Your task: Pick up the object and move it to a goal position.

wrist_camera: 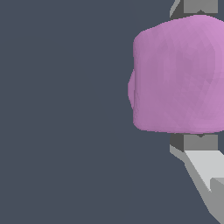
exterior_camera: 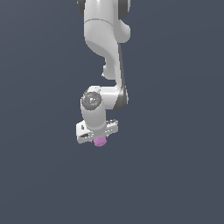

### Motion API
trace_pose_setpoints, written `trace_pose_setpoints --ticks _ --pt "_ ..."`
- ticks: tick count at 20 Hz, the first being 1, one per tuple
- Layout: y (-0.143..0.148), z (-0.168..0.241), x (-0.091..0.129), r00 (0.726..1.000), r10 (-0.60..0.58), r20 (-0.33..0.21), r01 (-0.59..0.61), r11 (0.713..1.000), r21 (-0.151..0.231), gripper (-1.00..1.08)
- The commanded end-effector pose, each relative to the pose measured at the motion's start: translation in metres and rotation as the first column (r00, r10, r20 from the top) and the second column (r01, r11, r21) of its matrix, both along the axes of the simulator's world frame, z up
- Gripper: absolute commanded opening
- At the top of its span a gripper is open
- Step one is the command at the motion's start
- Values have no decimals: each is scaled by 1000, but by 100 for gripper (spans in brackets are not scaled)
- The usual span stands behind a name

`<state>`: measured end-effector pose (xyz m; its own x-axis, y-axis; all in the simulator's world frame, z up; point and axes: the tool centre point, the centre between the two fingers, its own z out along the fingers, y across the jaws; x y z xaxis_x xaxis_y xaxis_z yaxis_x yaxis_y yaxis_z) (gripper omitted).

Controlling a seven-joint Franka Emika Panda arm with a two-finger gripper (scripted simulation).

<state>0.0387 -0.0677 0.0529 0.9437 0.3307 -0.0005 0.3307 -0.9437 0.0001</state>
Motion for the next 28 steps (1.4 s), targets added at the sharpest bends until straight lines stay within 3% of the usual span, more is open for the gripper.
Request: trace_pose_setpoints --ticks 1,10,28 --pt "4 10 -2 1000 0 1 0 1000 0 -100" --pt "32 74 -19 1000 1 1 -1 1000 -1 -100" --pt "118 275 -70 1000 2 1 -2 1000 -2 -100"
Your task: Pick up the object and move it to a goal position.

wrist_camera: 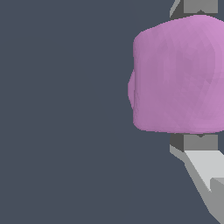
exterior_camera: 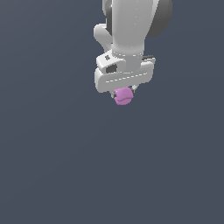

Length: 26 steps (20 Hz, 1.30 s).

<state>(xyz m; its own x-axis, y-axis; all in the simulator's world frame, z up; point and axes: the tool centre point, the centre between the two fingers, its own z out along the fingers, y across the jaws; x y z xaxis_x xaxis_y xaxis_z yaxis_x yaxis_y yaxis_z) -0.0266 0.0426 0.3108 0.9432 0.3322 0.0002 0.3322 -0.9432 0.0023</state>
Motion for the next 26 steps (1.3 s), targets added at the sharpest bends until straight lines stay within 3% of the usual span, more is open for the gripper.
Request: trace_pose_setpoints --ticks 1,14,26 --pt "12 29 -8 1000 0 -1 0 1000 0 -100" --pt "66 156 -34 1000 0 -1 0 1000 1 -100" --pt "84 198 -40 1000 -1 -1 1 1000 2 -100"
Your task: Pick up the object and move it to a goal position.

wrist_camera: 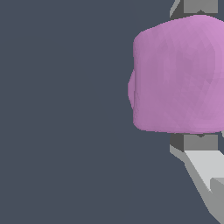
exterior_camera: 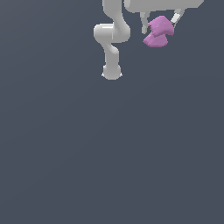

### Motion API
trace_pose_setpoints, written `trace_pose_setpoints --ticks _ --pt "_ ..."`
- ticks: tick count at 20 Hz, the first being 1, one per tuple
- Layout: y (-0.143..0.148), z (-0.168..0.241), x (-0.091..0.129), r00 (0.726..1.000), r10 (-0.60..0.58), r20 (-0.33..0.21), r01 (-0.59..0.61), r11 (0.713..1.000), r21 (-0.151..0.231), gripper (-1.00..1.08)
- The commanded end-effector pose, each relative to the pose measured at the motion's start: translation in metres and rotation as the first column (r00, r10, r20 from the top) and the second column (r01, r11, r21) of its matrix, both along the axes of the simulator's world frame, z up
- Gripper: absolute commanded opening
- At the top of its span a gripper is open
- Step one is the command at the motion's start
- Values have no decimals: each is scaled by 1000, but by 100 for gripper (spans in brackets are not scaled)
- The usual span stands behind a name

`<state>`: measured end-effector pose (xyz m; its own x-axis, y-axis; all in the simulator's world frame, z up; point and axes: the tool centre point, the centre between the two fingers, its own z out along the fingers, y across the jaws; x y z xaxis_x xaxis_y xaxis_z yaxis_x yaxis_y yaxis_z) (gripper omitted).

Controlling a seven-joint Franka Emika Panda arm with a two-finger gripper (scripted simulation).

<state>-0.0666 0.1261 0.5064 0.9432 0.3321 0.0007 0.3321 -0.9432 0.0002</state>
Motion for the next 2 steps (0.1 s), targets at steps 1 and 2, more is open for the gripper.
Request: trace_pose_setpoints --ticks 1,2 --pt "1 3 0 1000 0 -1 0 1000 0 -100" --pt "1 3 0 1000 0 -1 0 1000 0 -100"
